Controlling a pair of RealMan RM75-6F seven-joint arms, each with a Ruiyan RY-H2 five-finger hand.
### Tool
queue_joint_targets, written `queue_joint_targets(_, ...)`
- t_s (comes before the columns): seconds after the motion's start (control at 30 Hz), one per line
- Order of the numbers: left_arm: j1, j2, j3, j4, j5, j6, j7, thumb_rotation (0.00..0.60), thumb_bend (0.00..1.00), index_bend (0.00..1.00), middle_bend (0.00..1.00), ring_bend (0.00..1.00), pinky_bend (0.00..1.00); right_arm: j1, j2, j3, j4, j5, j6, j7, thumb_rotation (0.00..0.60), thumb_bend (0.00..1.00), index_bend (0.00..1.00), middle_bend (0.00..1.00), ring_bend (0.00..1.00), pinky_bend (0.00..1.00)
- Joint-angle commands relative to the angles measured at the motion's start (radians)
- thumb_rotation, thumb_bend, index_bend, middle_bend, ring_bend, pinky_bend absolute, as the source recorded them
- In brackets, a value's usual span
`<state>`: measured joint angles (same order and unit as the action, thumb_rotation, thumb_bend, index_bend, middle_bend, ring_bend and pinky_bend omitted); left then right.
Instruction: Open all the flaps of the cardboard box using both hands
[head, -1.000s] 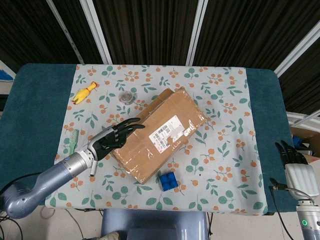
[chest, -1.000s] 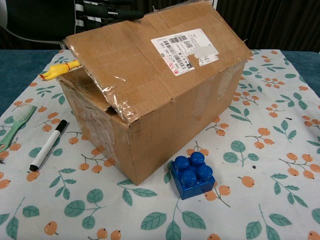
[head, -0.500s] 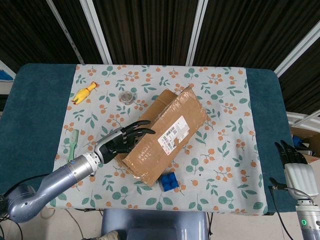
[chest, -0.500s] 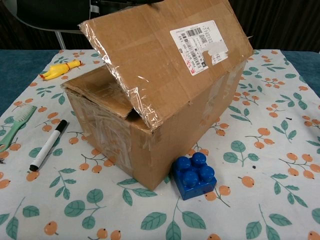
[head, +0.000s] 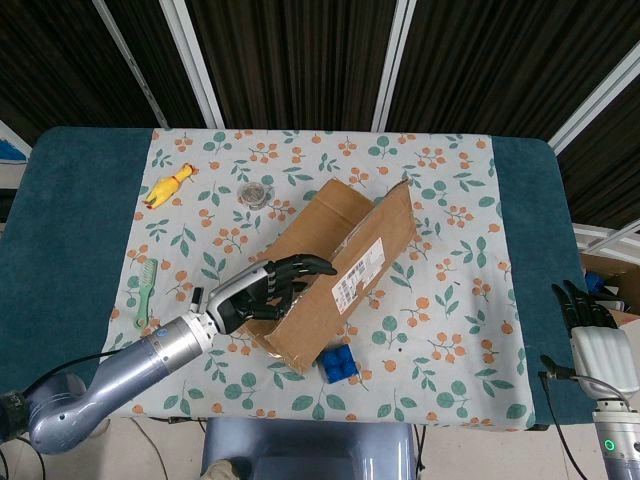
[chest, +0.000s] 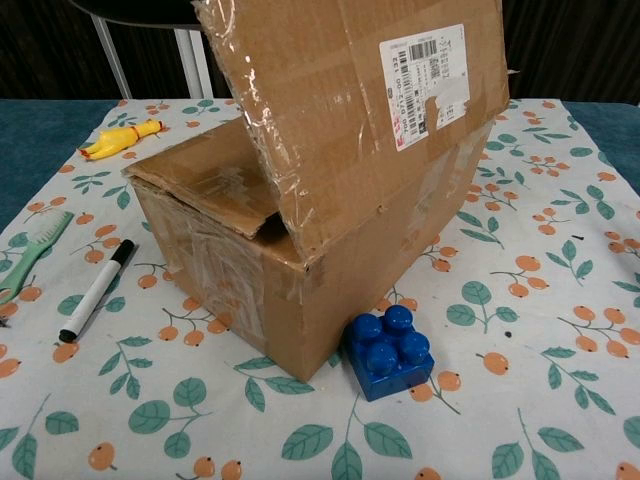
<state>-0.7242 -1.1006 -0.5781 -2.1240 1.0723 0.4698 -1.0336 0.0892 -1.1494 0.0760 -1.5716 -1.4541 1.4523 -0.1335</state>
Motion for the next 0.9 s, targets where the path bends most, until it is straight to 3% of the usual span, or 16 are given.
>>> queue_joint_targets(0.03,-0.021,-0.017,0.006,-0.007,0.016,0.005,0.031,0.6,0.75,0.23,0.09,0.02,0.11,0.001,-0.002,0.0,0.001,0.002,-0.002,-0.003,0.6,0.0,0.0,0.08,0.13,0.21)
queue_joint_targets(0.43,-0.093,-0.092,0.037,-0.032,0.085,0.081,0.181,0.6,0.75,0.26,0.09,0.01,0.1,0.003,-0.007,0.002,0.006,0.012,-0.007,-0.007,0.6,0.0,0.0,0.08,0.13,0.21)
queue_joint_targets(0.9,-0.192,-0.186,0.1,-0.04,0.058,0.267,0.513,0.6,0.75,0.26,0.09,0.01,0.08,0.007,-0.009,0.0,0.01,0.024,-0.025,-0.012,0.6,0.0,0.0,0.08,0.13,0.21)
